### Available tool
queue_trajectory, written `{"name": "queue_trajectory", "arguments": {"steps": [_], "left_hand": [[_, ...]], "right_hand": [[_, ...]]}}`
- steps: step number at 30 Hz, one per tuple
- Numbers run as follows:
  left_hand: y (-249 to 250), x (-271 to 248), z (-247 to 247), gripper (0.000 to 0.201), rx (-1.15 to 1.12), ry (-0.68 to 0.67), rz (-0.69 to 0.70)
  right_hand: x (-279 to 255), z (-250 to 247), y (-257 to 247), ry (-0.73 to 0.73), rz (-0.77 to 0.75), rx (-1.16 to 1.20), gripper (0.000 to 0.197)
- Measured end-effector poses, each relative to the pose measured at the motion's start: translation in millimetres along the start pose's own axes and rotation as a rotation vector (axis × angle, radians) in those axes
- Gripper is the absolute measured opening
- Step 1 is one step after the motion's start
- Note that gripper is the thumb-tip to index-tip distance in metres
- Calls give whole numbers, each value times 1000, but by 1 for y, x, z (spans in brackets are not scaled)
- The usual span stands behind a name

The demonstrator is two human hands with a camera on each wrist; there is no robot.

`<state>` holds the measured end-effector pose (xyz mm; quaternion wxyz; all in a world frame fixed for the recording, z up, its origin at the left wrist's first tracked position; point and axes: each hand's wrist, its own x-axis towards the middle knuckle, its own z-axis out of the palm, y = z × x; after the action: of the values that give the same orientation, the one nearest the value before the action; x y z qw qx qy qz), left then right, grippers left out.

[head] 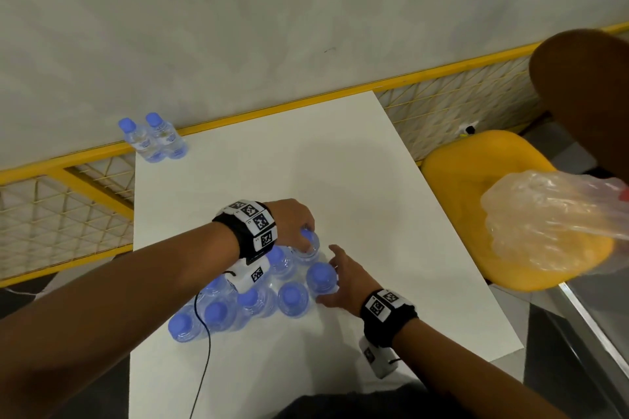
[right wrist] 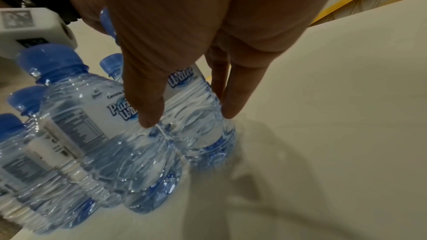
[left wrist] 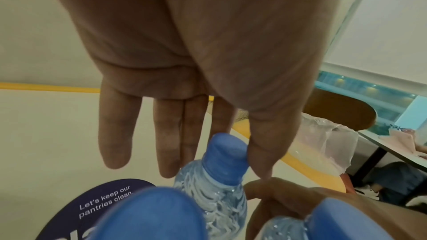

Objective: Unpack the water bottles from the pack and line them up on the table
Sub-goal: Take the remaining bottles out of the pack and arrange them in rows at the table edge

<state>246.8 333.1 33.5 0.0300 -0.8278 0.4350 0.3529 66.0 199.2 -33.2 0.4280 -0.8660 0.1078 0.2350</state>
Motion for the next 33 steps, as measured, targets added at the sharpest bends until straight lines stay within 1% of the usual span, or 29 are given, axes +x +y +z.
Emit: {"name": "queue_trajectory", "arguments": {"steps": [1,4,5,7,9,12,14,15,16,17,18,20,21,23,24,26,27,30,32,33], "left_hand": [[3,-3,2,49,-3,-2,1],[9,-10,6,51,-19,1,-5],[10,-12,7,51,-35,6,-13],[11,-20,10,49,-65,20,-29],[9,-29,10,48,-97,68,-44],[2,-57,8,46,-241,213,-70],[-8,-85,11,47,-351,328,-111],[-17,-102,17,47,-403,387,-140],[-27,-120,24,46,-448,437,-178],[-38,-139,33,44,-484,481,-217],[-49,-157,43,42,-506,517,-266],[-68,-191,63,38,-523,568,-374],[-76,-206,74,38,-527,587,-431],[-90,-227,100,41,-540,575,-535],[-95,-233,113,43,-560,555,-568],[-100,-239,135,48,-603,532,-588],[-100,-240,143,50,-615,537,-577],[-96,-237,157,53,-607,583,-533],[-94,-229,162,53,-601,583,-529],[-95,-226,164,53,-604,580,-533]], "right_hand": [[-2,-3,-5,-11,-9,-9,112],[-4,-6,-15,-6,-40,-45,79],[-4,-6,-18,-3,-48,-60,74],[-1,-3,-16,2,-39,-65,73],[-3,-3,-15,-19,-38,-64,82],[-15,-10,-20,-48,-43,-150,110],[-27,-17,-19,12,-53,-154,128],[-34,-21,-21,69,-80,-136,131],[-39,-24,-24,138,-125,-127,128],[-46,-28,-32,205,-192,-135,121],[-52,-31,-43,252,-261,-146,110],[-64,-32,-75,274,-442,-168,82],[-67,-27,-93,253,-541,-202,69],[-68,-6,-126,138,-713,-290,51],[-65,8,-141,61,-780,-339,44],[-54,43,-167,-63,-885,-514,33],[-47,61,-179,-95,-911,-627,30],[-30,109,-209,-90,-869,-893,23],[-23,129,-225,-98,-772,-1038,24],[-19,136,-232,-129,-707,-1084,26]]}}
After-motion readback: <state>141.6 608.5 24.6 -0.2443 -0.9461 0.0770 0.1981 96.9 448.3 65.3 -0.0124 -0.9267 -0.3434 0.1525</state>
